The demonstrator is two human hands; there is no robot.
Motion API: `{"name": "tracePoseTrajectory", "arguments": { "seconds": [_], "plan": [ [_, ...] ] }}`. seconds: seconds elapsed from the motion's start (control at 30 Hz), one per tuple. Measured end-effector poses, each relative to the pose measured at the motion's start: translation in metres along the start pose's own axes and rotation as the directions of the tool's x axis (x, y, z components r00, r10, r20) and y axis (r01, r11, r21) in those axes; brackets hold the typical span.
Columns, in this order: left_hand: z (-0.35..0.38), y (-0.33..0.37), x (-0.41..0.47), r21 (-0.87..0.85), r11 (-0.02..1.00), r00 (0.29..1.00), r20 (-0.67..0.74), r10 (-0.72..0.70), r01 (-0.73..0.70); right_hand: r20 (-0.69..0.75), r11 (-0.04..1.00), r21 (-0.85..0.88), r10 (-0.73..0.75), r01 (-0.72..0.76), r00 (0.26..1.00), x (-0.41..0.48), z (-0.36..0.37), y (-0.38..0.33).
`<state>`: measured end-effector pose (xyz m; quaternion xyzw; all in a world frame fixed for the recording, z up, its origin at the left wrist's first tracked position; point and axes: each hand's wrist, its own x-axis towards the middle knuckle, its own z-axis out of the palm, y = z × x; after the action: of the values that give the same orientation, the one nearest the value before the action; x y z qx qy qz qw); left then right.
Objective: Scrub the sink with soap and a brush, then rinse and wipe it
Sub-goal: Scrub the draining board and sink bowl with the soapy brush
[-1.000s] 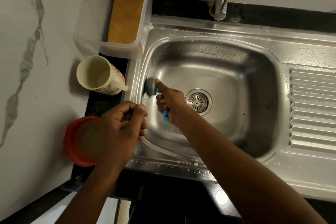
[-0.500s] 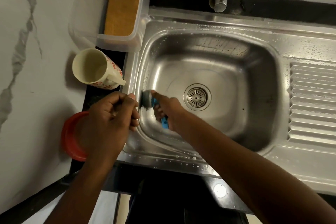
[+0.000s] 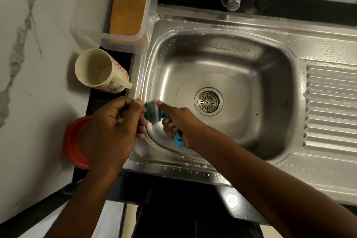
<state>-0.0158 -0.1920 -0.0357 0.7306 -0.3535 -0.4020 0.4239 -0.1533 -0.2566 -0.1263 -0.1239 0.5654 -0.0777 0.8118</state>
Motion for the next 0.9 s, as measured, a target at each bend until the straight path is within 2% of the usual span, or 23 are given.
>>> {"name": "tracePoseTrajectory", "arguments": {
  "seconds": [0.1,0.23,0.33,0.43,0.5,0.67,0.8,0.9],
  "plan": [
    [0.001,0.0,0.0,0.002,1.0,1.0,0.006,0.003,-0.003,-0.006,0.99,0.132,-0.048,0.048,0.999,0.023,0.0,-0.017],
    [0.002,-0.003,-0.001,0.003,1.0,1.0,-0.002,-0.02,0.02,-0.157,0.97,0.2,-0.111,0.141,0.981,0.07,0.003,-0.04],
    [0.001,-0.005,-0.002,0.008,1.0,1.0,-0.002,-0.02,0.02,-0.277,0.947,0.199,-0.191,0.251,0.942,0.098,0.006,-0.062],
    [0.0,-0.008,-0.003,0.006,1.0,1.0,-0.004,-0.02,0.02,-0.316,0.953,0.095,-0.246,0.288,0.916,0.115,0.003,-0.069],
    [-0.001,-0.01,-0.003,0.004,1.0,1.0,-0.003,-0.02,0.02,-0.287,0.968,0.016,-0.237,0.252,0.928,0.119,-0.003,-0.061],
    [0.002,-0.013,-0.002,-0.013,1.0,0.999,0.026,-0.025,0.025,-0.202,0.989,-0.133,-0.088,0.062,0.975,0.1,-0.016,-0.005],
    [0.004,-0.014,-0.001,0.006,1.0,0.999,0.048,-0.022,0.022,-0.127,0.956,-0.284,0.038,-0.073,0.991,0.083,-0.03,0.026],
    [0.006,-0.012,-0.001,0.005,1.0,0.999,0.048,-0.025,0.024,-0.168,0.935,-0.35,-0.129,0.063,0.977,0.1,-0.027,0.015]
  ]
}}
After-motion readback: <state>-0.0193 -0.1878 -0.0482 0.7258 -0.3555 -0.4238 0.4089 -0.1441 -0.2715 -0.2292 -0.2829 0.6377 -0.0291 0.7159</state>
